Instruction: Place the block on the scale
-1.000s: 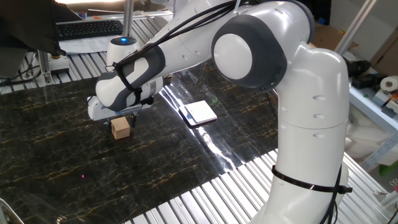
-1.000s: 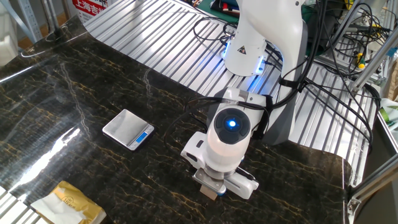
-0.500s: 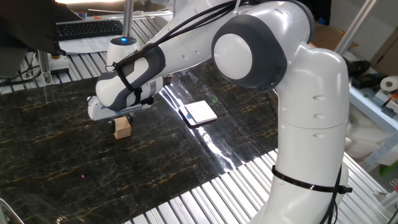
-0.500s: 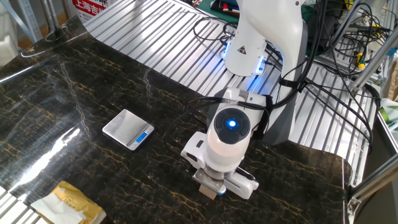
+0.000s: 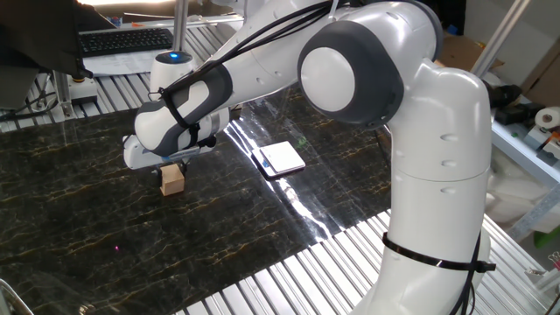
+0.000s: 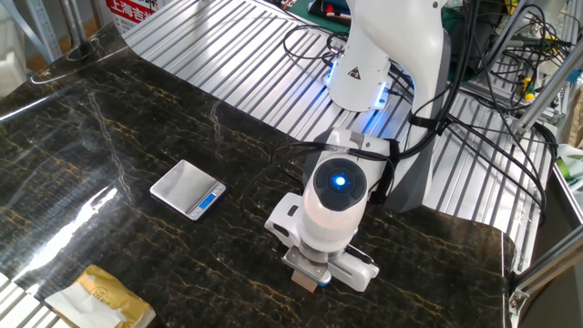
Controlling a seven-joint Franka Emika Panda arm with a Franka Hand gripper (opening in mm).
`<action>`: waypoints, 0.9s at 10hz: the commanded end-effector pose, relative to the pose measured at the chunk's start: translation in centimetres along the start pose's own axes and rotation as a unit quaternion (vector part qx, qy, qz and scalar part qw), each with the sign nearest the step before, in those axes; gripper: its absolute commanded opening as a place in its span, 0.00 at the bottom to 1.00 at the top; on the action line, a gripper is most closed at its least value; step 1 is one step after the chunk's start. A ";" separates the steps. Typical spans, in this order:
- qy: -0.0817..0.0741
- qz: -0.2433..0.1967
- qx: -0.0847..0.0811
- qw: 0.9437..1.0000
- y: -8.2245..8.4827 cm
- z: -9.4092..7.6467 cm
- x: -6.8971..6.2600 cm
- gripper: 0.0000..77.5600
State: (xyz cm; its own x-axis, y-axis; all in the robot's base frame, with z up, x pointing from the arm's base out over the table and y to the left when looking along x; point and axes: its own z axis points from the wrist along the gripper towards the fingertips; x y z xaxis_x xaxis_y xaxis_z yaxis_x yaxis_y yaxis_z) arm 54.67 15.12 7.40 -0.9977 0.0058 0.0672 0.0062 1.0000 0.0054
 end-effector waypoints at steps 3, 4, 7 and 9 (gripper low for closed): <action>-0.002 0.016 -0.009 1.000 -0.2 -2.9 -0.2 0.01; -0.002 0.016 -0.009 1.000 -0.2 -3.0 -0.2 0.01; 0.004 0.012 -0.001 1.000 -1.1 -4.6 -0.3 0.01; 0.006 0.010 0.011 1.000 -1.8 -5.5 -0.1 0.01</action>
State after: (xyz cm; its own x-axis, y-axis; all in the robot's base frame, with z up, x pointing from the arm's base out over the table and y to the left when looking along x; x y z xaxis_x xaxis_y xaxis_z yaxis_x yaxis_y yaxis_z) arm 55.12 14.09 11.79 -0.9966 0.0302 0.0767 0.0308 0.9995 0.0070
